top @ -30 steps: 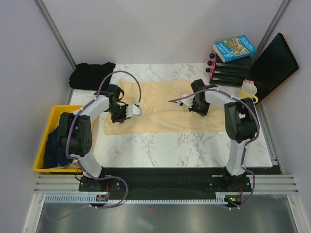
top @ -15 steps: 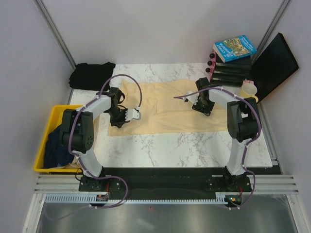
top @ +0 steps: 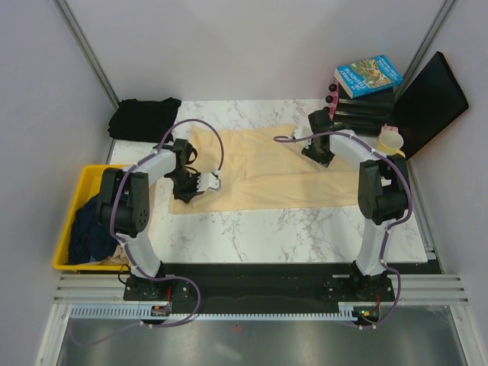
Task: Fold and stack the t-shirts
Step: Fold the flattened tshirt in 1/3 of the way
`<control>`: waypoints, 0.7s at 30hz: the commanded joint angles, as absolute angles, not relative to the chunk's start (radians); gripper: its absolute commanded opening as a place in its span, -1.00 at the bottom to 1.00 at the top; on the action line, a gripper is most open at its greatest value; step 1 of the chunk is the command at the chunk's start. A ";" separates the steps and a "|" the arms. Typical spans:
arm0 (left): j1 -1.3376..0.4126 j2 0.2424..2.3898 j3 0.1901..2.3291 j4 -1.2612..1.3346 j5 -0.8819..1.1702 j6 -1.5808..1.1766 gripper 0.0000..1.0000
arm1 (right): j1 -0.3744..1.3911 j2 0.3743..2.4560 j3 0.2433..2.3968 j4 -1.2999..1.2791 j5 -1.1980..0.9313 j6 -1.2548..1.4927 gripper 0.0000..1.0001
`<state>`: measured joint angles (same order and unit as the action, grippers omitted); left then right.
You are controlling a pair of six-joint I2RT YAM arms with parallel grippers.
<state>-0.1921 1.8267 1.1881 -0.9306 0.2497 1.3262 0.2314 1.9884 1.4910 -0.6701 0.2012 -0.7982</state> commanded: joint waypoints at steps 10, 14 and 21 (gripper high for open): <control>-0.187 1.847 1.181 -0.946 0.204 1.359 -0.96 | 0.225 1.879 1.407 -0.887 0.003 -0.856 -1.00; -0.187 1.844 1.180 -0.946 0.206 1.361 -0.97 | 0.225 1.901 1.361 -0.871 -0.048 -0.848 -1.00; -0.186 1.838 1.154 -0.948 0.173 1.391 -0.96 | 0.213 1.960 1.293 -0.782 -0.006 -0.845 -1.00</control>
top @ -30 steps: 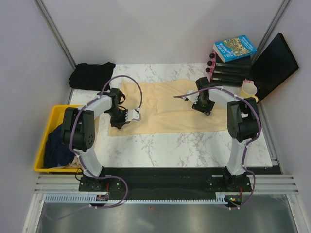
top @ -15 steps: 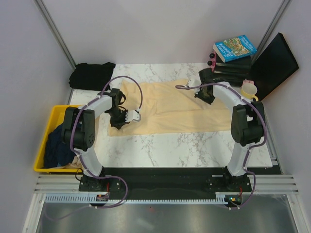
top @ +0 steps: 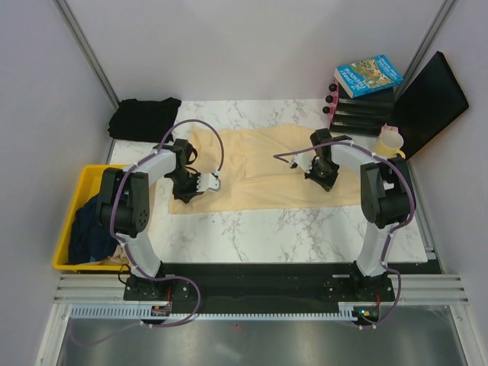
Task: Fold and stack the t-shirts
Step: Fold the flattened tshirt in 1/3 of the way
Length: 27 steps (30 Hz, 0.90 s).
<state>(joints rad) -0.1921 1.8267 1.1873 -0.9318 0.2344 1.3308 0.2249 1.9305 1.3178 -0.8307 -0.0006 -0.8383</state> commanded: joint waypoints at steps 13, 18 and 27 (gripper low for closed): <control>-0.178 1.802 1.045 -0.956 0.124 1.448 -0.96 | 0.172 1.953 1.220 -0.755 0.029 -0.851 -1.00; -0.179 1.753 1.000 -0.992 0.149 1.473 -0.96 | 0.187 1.907 1.161 -0.772 0.022 -0.865 -1.00; -0.206 1.614 0.825 -1.020 0.173 1.513 -0.96 | 0.244 1.806 1.006 -0.795 0.003 -0.885 -1.00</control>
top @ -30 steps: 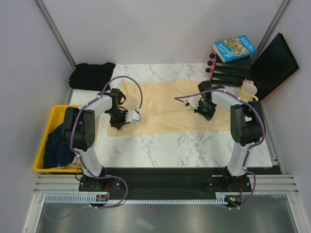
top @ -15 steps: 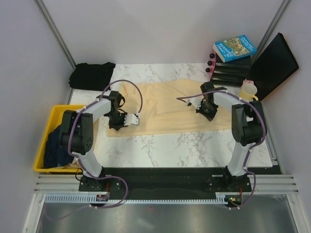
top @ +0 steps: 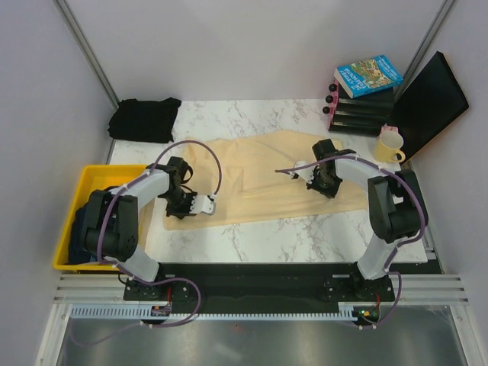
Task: Fold and stack the t-shirts
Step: Fold the flattened tshirt in 1/3 of the way
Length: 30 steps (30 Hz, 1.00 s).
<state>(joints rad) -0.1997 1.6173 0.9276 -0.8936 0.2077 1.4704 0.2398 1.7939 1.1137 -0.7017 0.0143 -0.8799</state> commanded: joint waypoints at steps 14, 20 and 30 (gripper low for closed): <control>-0.259 1.497 0.707 -1.061 0.219 1.471 -0.96 | 0.322 1.597 0.770 -0.834 -0.043 -0.845 -1.00; -0.284 1.436 0.673 -1.091 0.248 1.466 -0.96 | 0.348 1.566 0.738 -0.848 -0.060 -0.819 -1.00; -0.247 1.402 1.088 -1.319 0.307 1.373 0.85 | 0.353 1.471 1.081 -1.073 -0.127 -0.862 0.29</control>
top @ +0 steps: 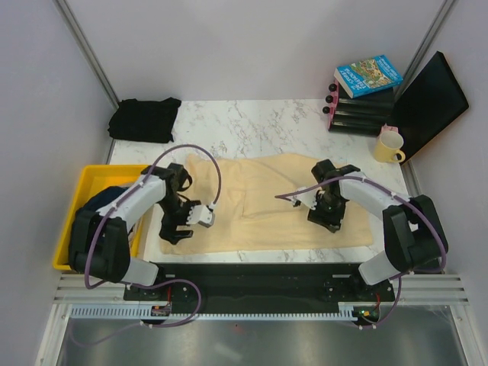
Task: Fold and stack the t-shirts
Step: Fold the flattened tshirt in 1/3 of the way
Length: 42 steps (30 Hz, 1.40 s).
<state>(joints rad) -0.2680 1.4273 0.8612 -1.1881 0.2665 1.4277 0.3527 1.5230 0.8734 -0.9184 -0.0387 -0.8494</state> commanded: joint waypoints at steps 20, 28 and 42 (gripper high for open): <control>-0.173 1.939 1.670 -0.715 0.051 1.172 0.99 | 0.074 2.236 2.129 -1.040 -0.321 -0.644 0.34; -0.167 2.040 1.798 -0.695 0.029 1.212 0.99 | 0.069 2.256 2.033 -1.086 -0.380 -0.707 0.32; -0.199 2.066 1.804 -0.738 0.137 1.301 0.99 | 0.067 2.378 2.048 -1.152 -0.367 -0.776 0.37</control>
